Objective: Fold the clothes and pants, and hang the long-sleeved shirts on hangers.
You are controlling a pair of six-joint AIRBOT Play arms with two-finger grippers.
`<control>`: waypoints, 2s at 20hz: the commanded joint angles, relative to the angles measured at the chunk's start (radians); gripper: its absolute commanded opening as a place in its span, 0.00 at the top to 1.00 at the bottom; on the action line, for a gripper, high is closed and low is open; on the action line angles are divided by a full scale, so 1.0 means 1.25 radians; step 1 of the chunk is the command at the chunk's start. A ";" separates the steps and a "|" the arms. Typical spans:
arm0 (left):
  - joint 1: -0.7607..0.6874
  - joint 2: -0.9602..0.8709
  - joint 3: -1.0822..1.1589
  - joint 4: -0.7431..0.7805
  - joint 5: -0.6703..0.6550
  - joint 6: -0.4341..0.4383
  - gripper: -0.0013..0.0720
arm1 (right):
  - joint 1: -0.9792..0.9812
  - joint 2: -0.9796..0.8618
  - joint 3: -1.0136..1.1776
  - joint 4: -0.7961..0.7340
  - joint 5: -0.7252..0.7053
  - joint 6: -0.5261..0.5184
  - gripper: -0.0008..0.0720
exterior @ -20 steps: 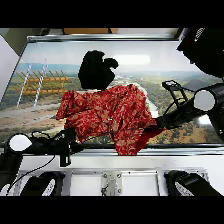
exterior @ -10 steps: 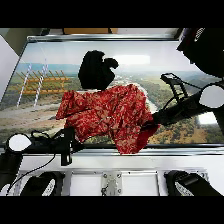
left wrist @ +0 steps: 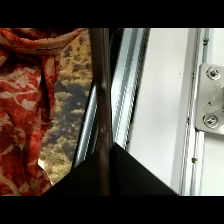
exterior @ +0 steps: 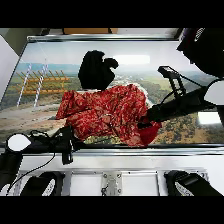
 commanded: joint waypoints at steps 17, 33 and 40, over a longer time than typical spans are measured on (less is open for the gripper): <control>0.000 0.001 0.000 0.055 0.049 -0.038 0.97 | -0.027 0.066 0.003 -0.310 0.102 0.074 0.98; -0.001 0.001 0.000 0.045 0.037 -0.027 0.97 | -0.026 0.050 0.003 -0.237 0.076 0.056 0.98; -0.001 0.001 0.000 0.044 0.039 -0.027 0.97 | 0.000 0.019 0.003 -0.153 -0.012 0.037 0.98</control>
